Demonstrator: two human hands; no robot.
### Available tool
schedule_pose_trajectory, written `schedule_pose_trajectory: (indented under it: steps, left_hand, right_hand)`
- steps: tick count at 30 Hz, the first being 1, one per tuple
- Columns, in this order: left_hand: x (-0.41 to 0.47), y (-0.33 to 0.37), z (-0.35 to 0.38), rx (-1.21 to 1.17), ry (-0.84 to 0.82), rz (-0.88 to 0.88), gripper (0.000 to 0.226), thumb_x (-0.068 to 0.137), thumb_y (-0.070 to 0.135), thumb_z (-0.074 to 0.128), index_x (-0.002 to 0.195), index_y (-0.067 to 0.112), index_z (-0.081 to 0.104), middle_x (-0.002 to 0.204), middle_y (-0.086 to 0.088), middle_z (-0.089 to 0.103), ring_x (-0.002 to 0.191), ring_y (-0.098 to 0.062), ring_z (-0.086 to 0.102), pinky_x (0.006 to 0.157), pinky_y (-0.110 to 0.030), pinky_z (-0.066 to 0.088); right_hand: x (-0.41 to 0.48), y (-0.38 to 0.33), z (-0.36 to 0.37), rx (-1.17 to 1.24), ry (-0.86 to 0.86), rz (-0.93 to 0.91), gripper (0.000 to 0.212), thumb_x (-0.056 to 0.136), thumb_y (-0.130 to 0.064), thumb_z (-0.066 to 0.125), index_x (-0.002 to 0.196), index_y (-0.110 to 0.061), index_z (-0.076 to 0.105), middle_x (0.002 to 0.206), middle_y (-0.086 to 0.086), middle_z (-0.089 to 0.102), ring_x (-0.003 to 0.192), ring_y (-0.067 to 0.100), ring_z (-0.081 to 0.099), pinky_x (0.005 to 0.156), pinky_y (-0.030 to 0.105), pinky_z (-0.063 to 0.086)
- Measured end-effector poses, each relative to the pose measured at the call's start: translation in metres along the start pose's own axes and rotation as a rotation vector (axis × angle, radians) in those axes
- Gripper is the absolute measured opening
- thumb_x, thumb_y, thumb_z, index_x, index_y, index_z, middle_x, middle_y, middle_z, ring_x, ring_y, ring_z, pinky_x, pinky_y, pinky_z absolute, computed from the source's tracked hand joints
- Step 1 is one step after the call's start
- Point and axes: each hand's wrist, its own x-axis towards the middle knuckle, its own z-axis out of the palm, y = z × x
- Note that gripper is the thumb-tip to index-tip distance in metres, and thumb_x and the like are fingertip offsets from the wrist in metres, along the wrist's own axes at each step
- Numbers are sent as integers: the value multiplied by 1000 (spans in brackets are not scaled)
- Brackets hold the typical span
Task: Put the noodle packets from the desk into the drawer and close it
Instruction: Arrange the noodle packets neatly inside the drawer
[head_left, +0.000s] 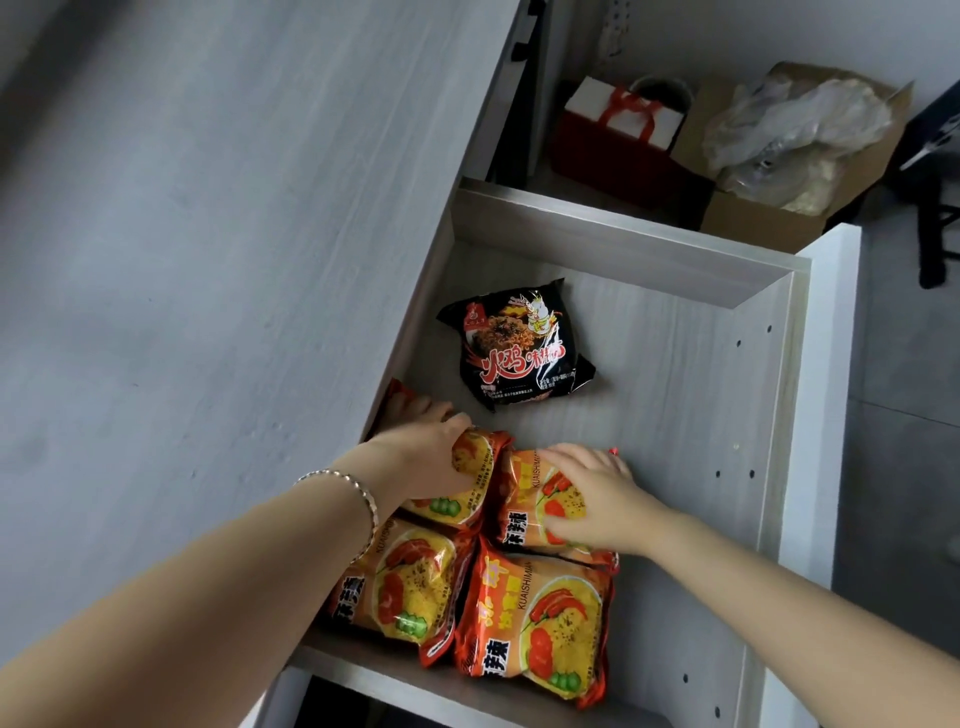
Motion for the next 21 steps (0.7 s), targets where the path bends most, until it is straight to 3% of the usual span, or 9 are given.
schedule_pose_trajectory:
  steps: [2,5,8,11,13,15,17,19,21]
  left_hand:
    - [6,-1,-4,-11,26,-3,70,87,58,44,146,23,30,150,-1,35,143,-22,23,119,-43,3]
    - [13,0,-2,6,-3,-50,72,89,61,37,148,22,27,151,-3,39,144,-21,26,120,-44,-1]
    - [15,2,0,13,-16,-85,70,88,61,36,145,21,35,149,-3,41,142,-22,29,120,-46,-2]
    - [14,2,2,7,-12,-104,69,88,60,35,144,20,37,147,-4,42,141,-23,30,119,-47,-4]
    - [12,1,4,-2,-9,-113,69,89,60,34,144,19,36,148,-4,42,142,-23,28,120,-46,-6]
    - [11,2,6,-31,-3,-122,67,89,59,34,143,19,38,147,-4,42,143,-23,26,120,-45,-7]
    - [9,3,7,-39,9,-123,65,90,58,34,141,18,40,145,-4,43,142,-23,26,120,-45,-8]
    - [8,3,6,-37,8,-123,65,91,57,34,142,18,38,147,-4,41,143,-23,25,120,-45,-8]
    - [7,3,4,-33,-1,-126,66,91,57,33,144,18,36,149,-4,38,145,-22,22,120,-45,-8]
  right_hand:
    - [2,2,1,71,157,152,69,88,-48,48,147,-25,21,152,1,25,141,22,19,116,40,17]
    - [3,0,10,-37,189,333,70,89,-50,45,147,-20,21,145,10,32,136,29,26,111,41,27]
    - [6,-6,19,31,188,297,66,89,-45,52,144,-18,27,139,10,36,131,27,31,109,36,32]
    - [9,-11,14,-103,161,228,60,85,-49,54,135,-19,40,133,5,44,127,25,37,104,35,36]
    - [17,-18,0,-143,296,236,54,84,-53,54,124,-18,53,125,3,52,121,25,42,99,37,36]
    - [35,-25,-18,122,521,383,43,84,-48,57,106,-12,63,109,8,58,111,28,49,89,35,40]
    - [62,-33,-39,692,541,650,36,82,-46,61,81,-10,60,85,10,61,88,29,56,65,31,45]
    - [85,-44,-54,1287,361,858,38,79,-45,67,91,-10,55,92,12,60,85,25,60,63,28,49]
    - [99,-50,-57,1570,222,933,55,79,-41,69,119,-8,51,116,13,59,103,24,61,77,31,50]
